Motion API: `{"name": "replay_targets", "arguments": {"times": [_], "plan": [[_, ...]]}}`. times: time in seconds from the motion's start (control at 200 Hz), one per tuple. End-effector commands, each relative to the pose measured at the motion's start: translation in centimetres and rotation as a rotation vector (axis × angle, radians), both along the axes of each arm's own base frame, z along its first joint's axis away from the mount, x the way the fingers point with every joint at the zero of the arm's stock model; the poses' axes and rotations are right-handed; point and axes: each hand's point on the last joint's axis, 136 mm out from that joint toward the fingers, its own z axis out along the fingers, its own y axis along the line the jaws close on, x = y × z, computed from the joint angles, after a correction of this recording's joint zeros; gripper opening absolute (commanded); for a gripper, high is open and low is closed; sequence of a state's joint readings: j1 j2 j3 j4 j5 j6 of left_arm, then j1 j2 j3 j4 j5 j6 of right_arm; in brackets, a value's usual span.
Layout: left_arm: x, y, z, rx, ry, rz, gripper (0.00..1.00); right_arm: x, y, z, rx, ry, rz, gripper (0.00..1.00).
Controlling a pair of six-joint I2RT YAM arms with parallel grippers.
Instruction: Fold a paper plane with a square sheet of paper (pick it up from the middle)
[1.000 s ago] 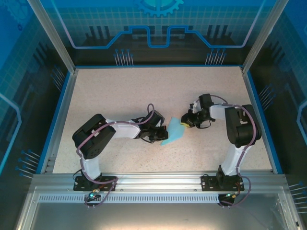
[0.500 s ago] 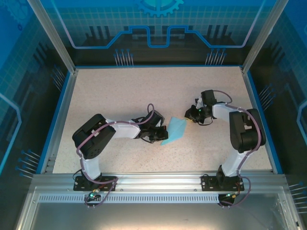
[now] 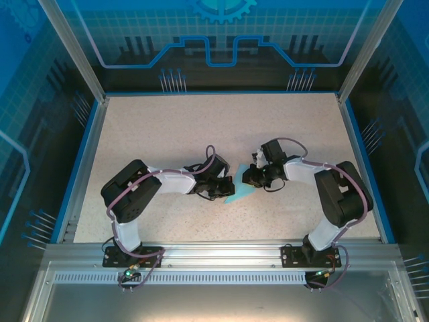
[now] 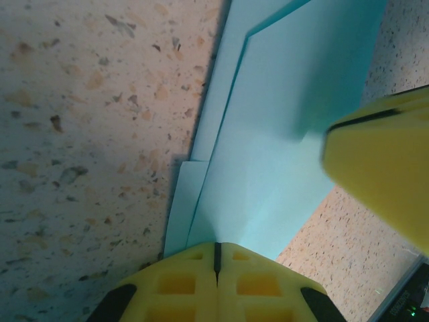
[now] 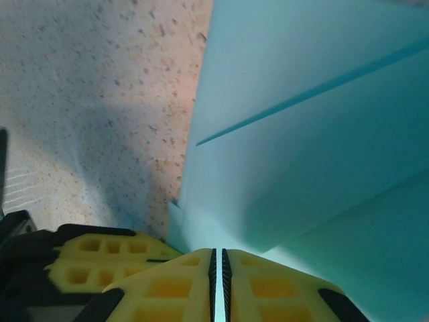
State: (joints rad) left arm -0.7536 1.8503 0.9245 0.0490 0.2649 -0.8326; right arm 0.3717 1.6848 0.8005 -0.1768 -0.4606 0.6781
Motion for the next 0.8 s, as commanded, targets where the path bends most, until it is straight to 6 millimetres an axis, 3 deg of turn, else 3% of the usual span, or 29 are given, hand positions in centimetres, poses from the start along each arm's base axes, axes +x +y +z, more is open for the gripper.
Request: {"name": "replay_targets", "arguments": {"times": [0.0, 0.275, 0.4, 0.6, 0.795], "plan": [[-1.6, 2.1, -1.9, 0.094, 0.071, 0.007, 0.00, -0.8, 1.2, -0.9, 0.060, 0.036, 0.030, 0.13], [-1.4, 1.6, -1.3, 0.074, 0.066, -0.004, 0.00, -1.2, 1.1, -2.3, 0.043, 0.075, 0.034, 0.13], [-1.0, 0.9, 0.3, 0.044, 0.037, -0.021, 0.00, -1.6, 0.0, -3.3, -0.034, 0.105, 0.014, 0.13], [-0.4, -1.4, 4.0, -0.079, -0.012, -0.080, 0.15, -2.2, -1.0, -5.0, -0.101, 0.167, -0.006, 0.12], [-1.1, -2.0, 3.7, -0.097, 0.018, -0.110, 0.18, -2.7, -1.7, -5.9, -0.157, 0.202, -0.019, 0.12]]}}
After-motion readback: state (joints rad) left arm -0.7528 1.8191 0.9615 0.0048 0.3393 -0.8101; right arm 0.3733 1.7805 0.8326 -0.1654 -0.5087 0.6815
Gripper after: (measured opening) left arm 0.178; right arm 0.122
